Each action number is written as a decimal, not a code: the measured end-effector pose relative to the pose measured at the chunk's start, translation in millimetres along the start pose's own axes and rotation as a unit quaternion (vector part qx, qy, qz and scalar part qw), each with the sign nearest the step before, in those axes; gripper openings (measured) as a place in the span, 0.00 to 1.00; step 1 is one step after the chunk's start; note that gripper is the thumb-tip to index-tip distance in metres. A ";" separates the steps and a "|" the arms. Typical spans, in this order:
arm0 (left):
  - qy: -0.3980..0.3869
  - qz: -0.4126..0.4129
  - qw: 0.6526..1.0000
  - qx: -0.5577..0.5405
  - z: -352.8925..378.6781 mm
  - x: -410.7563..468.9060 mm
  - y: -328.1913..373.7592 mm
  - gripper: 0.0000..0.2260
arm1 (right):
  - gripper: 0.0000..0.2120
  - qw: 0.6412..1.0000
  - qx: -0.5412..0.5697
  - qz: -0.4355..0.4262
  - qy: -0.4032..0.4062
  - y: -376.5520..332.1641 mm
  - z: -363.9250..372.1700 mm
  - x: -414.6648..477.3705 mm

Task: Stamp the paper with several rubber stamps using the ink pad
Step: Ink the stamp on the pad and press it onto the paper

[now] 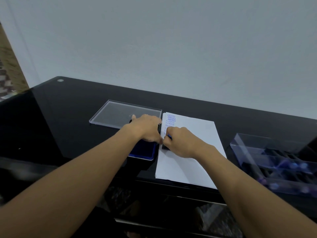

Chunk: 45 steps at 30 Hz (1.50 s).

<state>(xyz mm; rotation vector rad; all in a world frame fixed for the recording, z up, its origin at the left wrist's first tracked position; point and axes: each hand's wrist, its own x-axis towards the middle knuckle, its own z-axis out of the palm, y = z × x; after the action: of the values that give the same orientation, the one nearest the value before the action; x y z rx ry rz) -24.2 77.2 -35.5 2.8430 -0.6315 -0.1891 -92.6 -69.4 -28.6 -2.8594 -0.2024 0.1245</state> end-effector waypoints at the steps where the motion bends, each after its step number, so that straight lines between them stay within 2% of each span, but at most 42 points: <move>1: -0.003 -0.001 1.000 0.001 -0.4 -0.3 0.5 0.23 | 0.14 1.000 -0.001 -0.002 0.002 -1.0 0.9 -1.0; 6: -0.020 -0.013 1.000 0.000 -3.4 -2.5 5.3 0.23 | 0.15 1.000 0.017 -0.002 0.026 -4.1 7.4 -3.0; 9: -0.032 -0.026 0.999 -0.002 -3.6 -1.4 4.7 0.27 | 0.12 0.999 0.025 -0.003 0.039 -5.1 9.7 -4.8; 15: -0.033 -0.028 0.999 -0.002 -3.8 1.1 4.6 0.27 | 0.10 0.998 0.023 -0.008 0.057 -5.3 12.1 -6.4; 22: -0.035 -0.036 0.999 -0.016 -1.2 3.3 1.7 0.27 | 0.16 0.997 0.029 0.004 0.067 -3.4 16.8 -4.5; 33: -0.031 -0.034 0.999 -0.010 -1.5 3.3 2.5 0.23 | 0.13 0.997 0.029 0.004 0.067 -3.2 17.2 -3.4; 45: -0.040 -0.036 0.999 0.006 -3.1 0.6 3.7 0.27 | 0.11 0.997 0.025 0.008 0.076 -4.7 17.3 -4.9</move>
<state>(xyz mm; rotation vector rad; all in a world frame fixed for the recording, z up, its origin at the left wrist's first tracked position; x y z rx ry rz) -24.7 74.3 -31.6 2.8846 -0.5490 -0.3138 -99.9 -61.1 -43.6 -2.8047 -0.1423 -0.0827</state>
